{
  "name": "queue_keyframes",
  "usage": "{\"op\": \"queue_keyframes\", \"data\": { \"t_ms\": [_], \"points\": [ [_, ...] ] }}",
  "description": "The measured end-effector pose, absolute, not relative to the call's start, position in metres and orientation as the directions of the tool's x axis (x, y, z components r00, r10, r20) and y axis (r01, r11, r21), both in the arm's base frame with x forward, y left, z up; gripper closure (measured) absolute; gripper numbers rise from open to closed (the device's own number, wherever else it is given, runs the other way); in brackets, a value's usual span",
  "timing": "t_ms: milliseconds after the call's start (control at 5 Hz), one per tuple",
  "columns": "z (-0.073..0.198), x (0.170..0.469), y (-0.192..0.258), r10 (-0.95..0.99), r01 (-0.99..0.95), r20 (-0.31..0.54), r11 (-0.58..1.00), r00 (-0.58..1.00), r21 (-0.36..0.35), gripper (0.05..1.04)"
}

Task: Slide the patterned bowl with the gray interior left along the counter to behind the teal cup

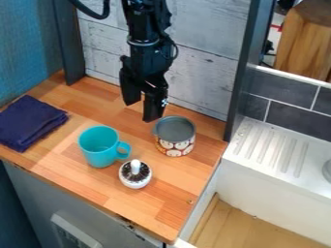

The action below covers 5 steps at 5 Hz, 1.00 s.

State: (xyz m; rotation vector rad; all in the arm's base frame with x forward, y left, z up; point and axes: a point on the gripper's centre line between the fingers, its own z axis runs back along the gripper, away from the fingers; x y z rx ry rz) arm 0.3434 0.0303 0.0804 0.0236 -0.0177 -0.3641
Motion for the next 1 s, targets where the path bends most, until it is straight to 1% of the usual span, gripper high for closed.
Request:
{"op": "queue_keyframes", "data": {
  "t_ms": [200, 400, 600, 800, 1000],
  "points": [
    [0.069, 0.34, 0.03, -0.356, 0.357, -0.02, 0.934, 0.934, 0.01, 0.083],
    [0.07, 0.347, 0.023, -0.354, 0.355, 0.038, 0.935, 0.934, -0.008, 0.083],
    [0.094, 0.353, 0.016, -0.38, 0.381, 0.112, 0.925, 0.918, 0.015, 0.083],
    [0.106, 0.355, -0.006, -0.416, 0.415, 0.141, 0.909, 0.898, 0.041, 0.083],
    [0.106, 0.354, -0.03, -0.419, 0.416, 0.119, 0.908, 0.9, 0.043, 0.083]
  ]
}}
